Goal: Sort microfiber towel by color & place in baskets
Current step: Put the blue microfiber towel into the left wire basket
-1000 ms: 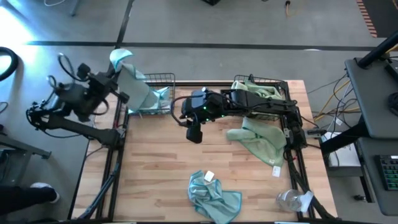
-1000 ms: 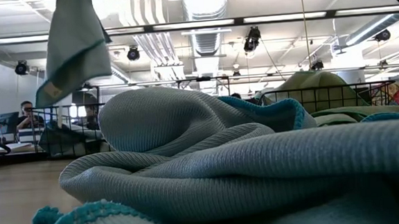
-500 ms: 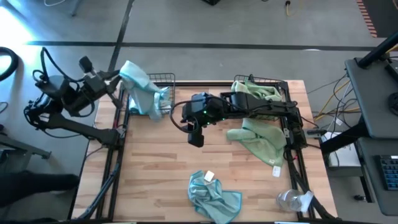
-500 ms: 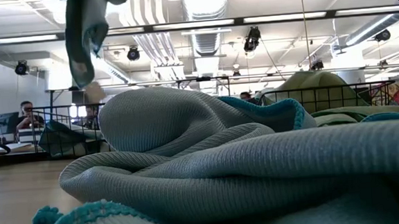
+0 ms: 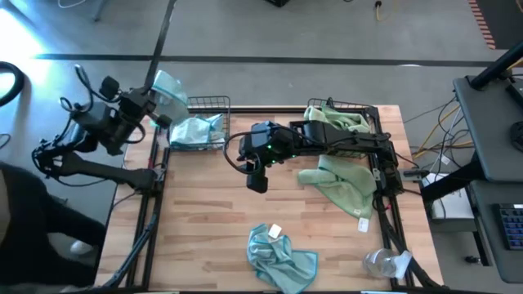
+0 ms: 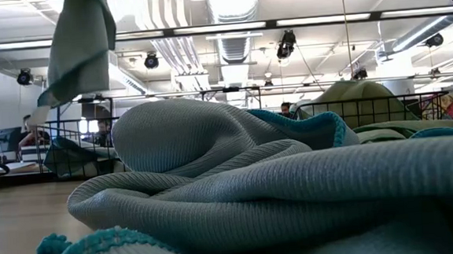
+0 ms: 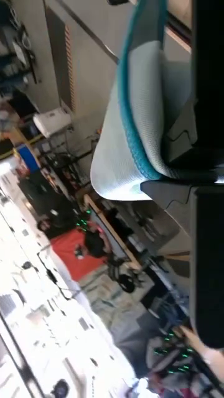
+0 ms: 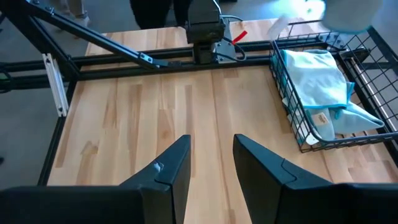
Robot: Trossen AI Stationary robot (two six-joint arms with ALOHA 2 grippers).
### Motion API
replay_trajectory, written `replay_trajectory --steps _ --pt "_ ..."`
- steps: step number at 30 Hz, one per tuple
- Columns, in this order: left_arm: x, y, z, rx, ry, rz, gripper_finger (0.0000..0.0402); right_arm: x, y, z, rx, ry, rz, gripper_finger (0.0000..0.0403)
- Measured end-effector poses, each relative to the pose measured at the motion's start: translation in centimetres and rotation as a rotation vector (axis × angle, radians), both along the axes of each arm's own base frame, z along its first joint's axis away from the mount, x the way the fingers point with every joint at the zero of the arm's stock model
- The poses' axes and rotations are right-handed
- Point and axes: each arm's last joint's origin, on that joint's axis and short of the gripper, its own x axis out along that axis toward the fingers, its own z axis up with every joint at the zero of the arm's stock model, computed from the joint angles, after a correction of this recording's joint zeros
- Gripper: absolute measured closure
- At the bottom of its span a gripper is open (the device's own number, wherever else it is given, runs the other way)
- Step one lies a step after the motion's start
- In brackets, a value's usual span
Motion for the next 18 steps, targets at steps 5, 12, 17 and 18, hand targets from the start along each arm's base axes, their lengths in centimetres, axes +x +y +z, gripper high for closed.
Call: replay_trajectory --steps 5,12,17,18 --pt "1.4 0.8 -1.9 -0.039 -0.006 0.071 0.0401 0.0 0.0 0.0 0.000 0.000 0.000 0.0289" --pt "4.1 1.7 -8.3 -0.123 0.037 0.140 0.0401 0.0 0.0 0.0 -0.001 0.001 0.000 0.0290" --pt "5.5 2.2 -14.3 -0.215 0.030 0.182 0.0401 0.0 0.0 0.0 0.000 0.002 0.000 0.0290" --pt "5.7 2.2 -15.3 -0.235 0.019 0.186 0.0401 0.0 0.0 0.0 0.000 0.002 0.000 0.0291"
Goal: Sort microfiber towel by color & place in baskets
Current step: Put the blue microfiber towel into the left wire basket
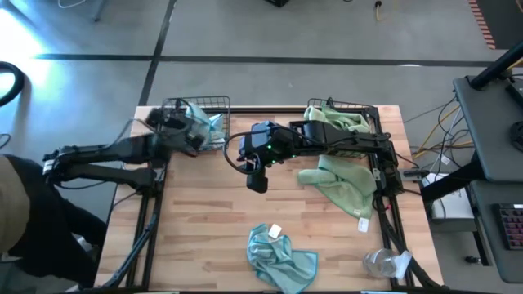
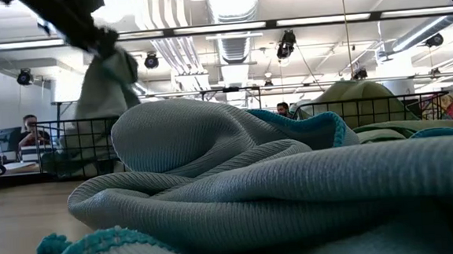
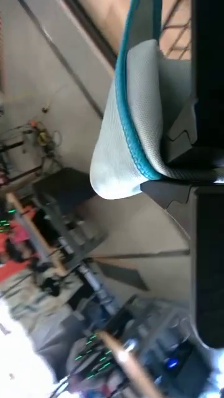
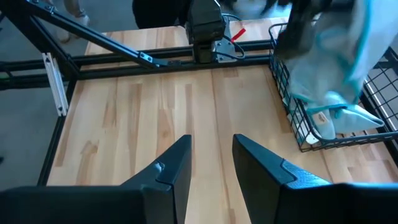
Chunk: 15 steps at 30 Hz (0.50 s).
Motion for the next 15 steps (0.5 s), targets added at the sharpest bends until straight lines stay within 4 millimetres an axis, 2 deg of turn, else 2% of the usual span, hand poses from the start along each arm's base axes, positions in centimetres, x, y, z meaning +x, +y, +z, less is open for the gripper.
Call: replay_trajectory --steps 3,7,11,15 --pt "0.4 0.0 -2.6 -0.060 -0.029 -0.003 0.0401 0.0 0.0 0.0 0.000 0.003 0.000 0.0294" --pt "0.9 0.0 -4.2 -0.117 -0.106 -0.023 0.0401 -0.1 0.0 -0.1 -0.001 0.016 0.000 0.0291" --pt "1.5 0.0 -4.2 -0.142 -0.127 -0.054 0.0401 -0.2 0.0 -0.2 -0.001 0.028 0.000 0.0293" --pt "2.1 0.1 -2.8 -0.133 -0.151 -0.059 0.0401 -0.2 0.0 -0.2 -0.001 0.028 0.000 0.0296"
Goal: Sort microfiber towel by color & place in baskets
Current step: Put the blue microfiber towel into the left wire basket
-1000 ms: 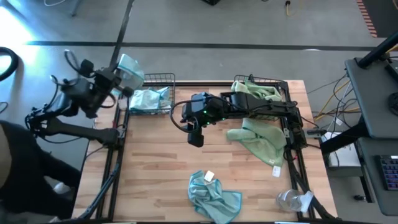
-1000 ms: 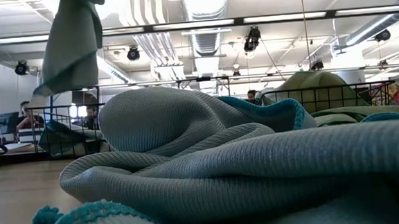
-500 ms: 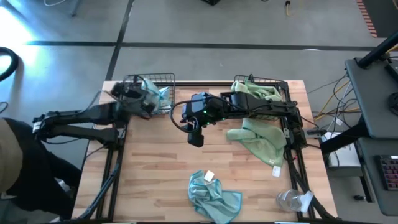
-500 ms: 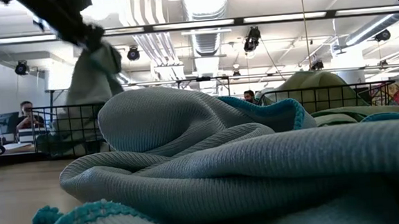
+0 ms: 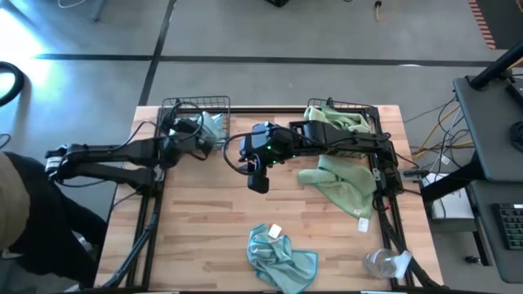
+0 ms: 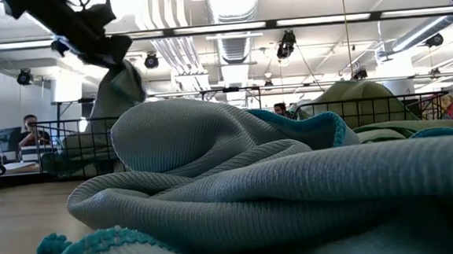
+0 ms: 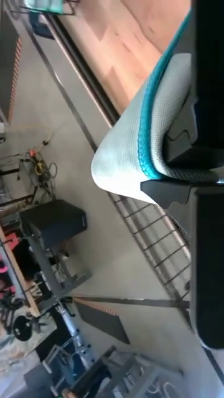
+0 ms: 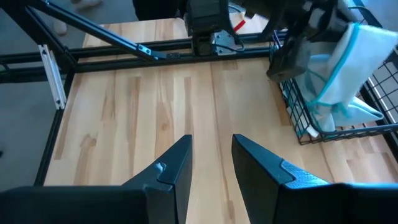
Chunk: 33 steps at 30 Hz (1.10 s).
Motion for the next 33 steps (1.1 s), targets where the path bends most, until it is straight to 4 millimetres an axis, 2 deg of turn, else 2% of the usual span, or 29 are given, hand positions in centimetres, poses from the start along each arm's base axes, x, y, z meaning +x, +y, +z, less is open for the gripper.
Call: replay_trajectory --steps 7,12,19,26,33 --pt "1.3 0.2 3.2 0.051 0.059 -0.057 0.0360 0.0 0.0 0.0 0.000 0.000 0.001 0.0291" --pt "2.2 0.7 4.1 0.089 0.165 -0.053 0.0307 0.0 0.0 0.0 0.000 0.000 0.000 0.0294" --pt "1.3 3.7 2.6 0.083 0.309 0.126 0.0245 -0.3 0.1 -0.3 0.011 0.046 -0.008 0.0298" --pt "-0.4 6.3 0.8 0.020 0.306 0.243 0.0215 -0.6 0.1 -0.7 0.028 0.100 -0.026 0.0298" --pt "-0.9 7.4 0.7 -0.017 0.261 0.259 0.0197 -0.6 0.1 -0.7 0.028 0.099 -0.026 0.0294"
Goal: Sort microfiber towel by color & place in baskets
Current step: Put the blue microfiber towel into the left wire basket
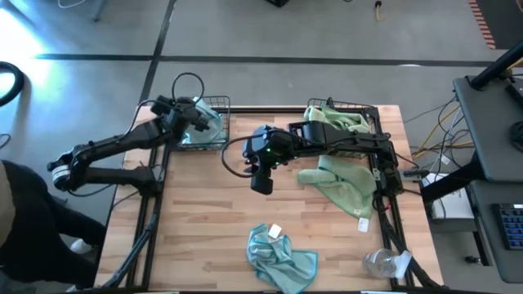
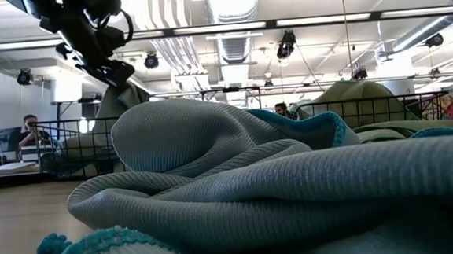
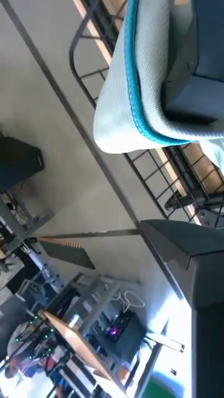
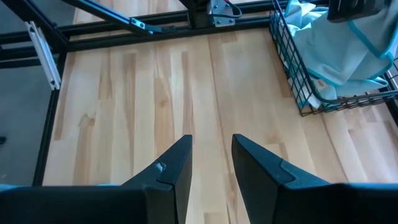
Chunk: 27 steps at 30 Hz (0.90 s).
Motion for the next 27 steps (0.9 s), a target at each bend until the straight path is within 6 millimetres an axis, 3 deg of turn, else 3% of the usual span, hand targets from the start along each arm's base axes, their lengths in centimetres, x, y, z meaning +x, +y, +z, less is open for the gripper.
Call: replay_trajectory --steps 7,11,14,19,27 --pt "-0.7 1.1 0.5 0.008 0.064 0.034 0.0170 0.0 0.0 0.0 -0.003 0.000 0.002 0.0298" --pt "-0.9 2.6 1.8 0.047 0.107 0.062 0.0156 0.0 0.0 0.0 -0.006 0.000 0.005 0.0297" --pt "-0.9 2.8 3.0 0.043 0.028 0.099 0.0148 0.0 0.0 0.0 -0.006 0.000 0.005 0.0294" --pt "-0.8 2.6 3.9 -0.057 0.003 0.108 0.0141 0.0 0.0 0.0 -0.005 0.001 0.005 0.0296" --pt "-0.8 2.4 4.9 -0.246 0.194 0.078 0.0141 -0.2 0.0 -0.2 -0.012 0.026 0.010 0.0295"
